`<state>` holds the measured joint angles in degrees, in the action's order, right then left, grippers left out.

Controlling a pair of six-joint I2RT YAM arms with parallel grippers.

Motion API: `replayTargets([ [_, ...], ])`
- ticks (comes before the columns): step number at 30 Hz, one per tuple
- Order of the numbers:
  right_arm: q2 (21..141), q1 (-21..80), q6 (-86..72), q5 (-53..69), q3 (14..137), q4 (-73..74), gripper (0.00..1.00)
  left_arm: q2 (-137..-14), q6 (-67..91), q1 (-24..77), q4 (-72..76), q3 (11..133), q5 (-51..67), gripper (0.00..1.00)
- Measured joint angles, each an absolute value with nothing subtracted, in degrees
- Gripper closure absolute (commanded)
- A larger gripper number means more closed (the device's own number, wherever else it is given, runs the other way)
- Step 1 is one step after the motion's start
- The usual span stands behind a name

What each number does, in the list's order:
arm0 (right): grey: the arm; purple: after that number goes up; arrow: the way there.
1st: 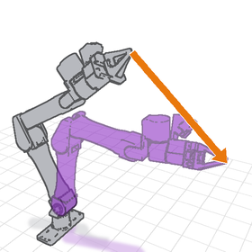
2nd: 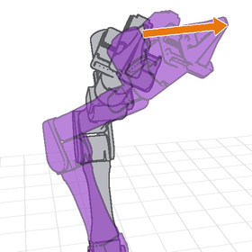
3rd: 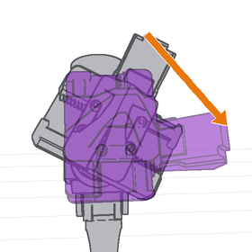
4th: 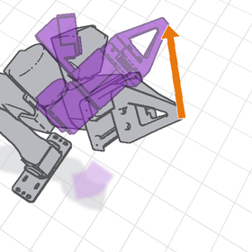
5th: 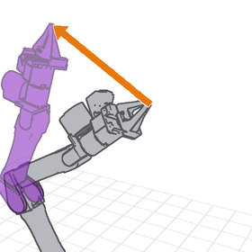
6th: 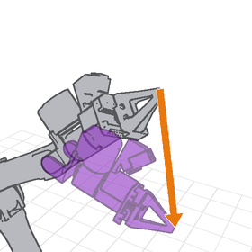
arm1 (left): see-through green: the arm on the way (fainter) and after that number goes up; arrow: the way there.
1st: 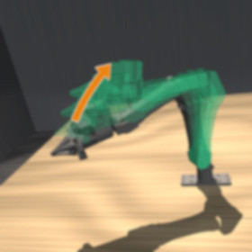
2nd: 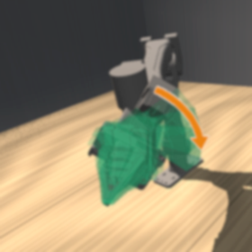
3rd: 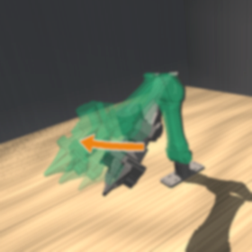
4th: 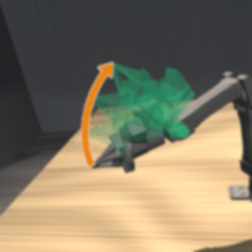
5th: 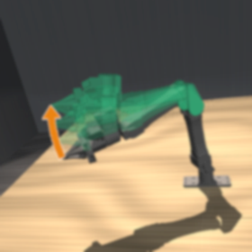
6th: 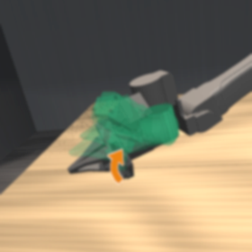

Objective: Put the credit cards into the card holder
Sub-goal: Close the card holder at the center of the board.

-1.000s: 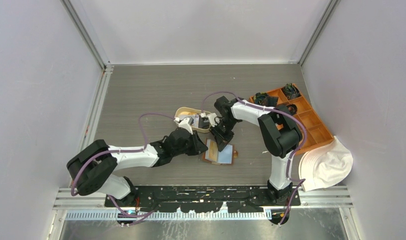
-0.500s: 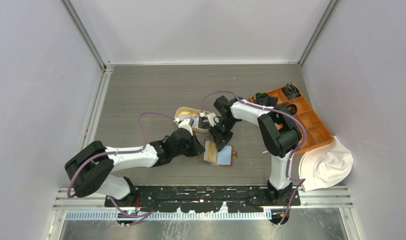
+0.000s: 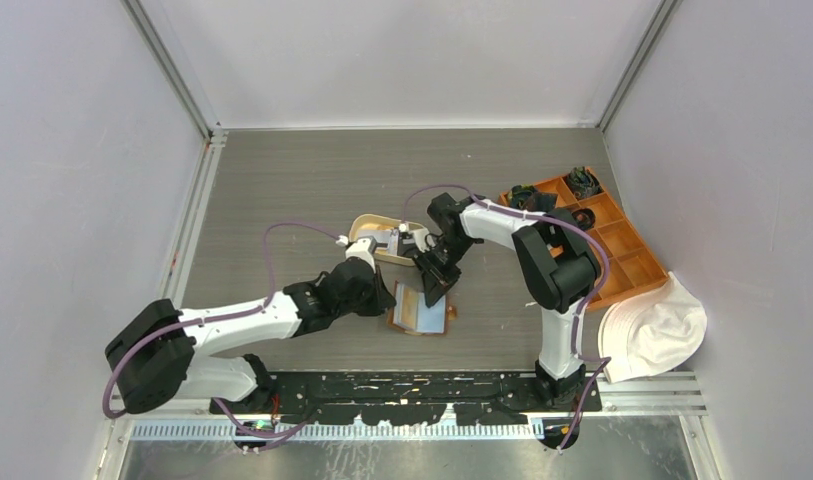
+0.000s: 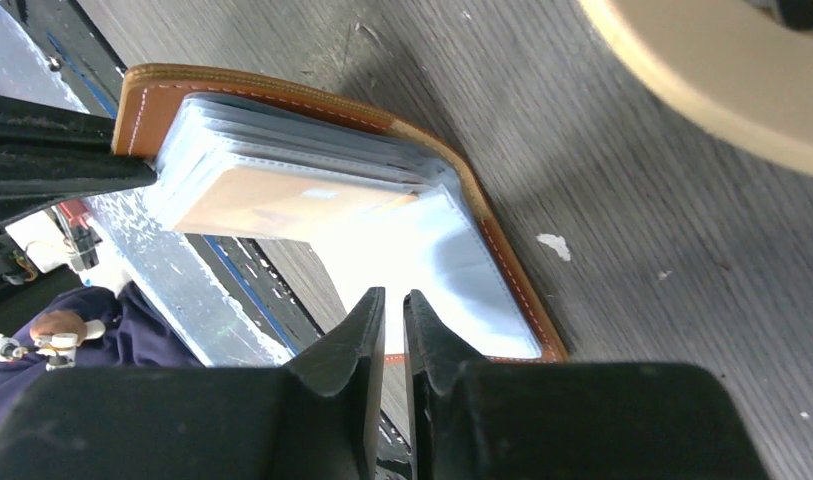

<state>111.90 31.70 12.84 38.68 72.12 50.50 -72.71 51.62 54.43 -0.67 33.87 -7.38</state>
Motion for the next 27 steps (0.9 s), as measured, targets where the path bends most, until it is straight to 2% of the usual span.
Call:
replayTargets([
  [9,109.3,27.9,12.0,40.0,71.6,49.1,0.74,-72.7,49.8,56.1,-7.8,39.6,-7.6,1.00],
  [17,99.3,21.4,12.6,38.2,70.0,46.7,0.72,-82.4,47.5,60.5,-12.1,49.7,-10.2,1.00],
  [25,88.8,18.3,18.7,41.4,63.7,43.6,0.61,-92.8,45.5,64.4,-15.0,59.8,-13.1,1.00],
  [27,84.3,17.8,25.5,43.2,62.3,44.1,0.50,-93.6,45.2,64.7,-15.4,60.2,-13.7,1.00],
])
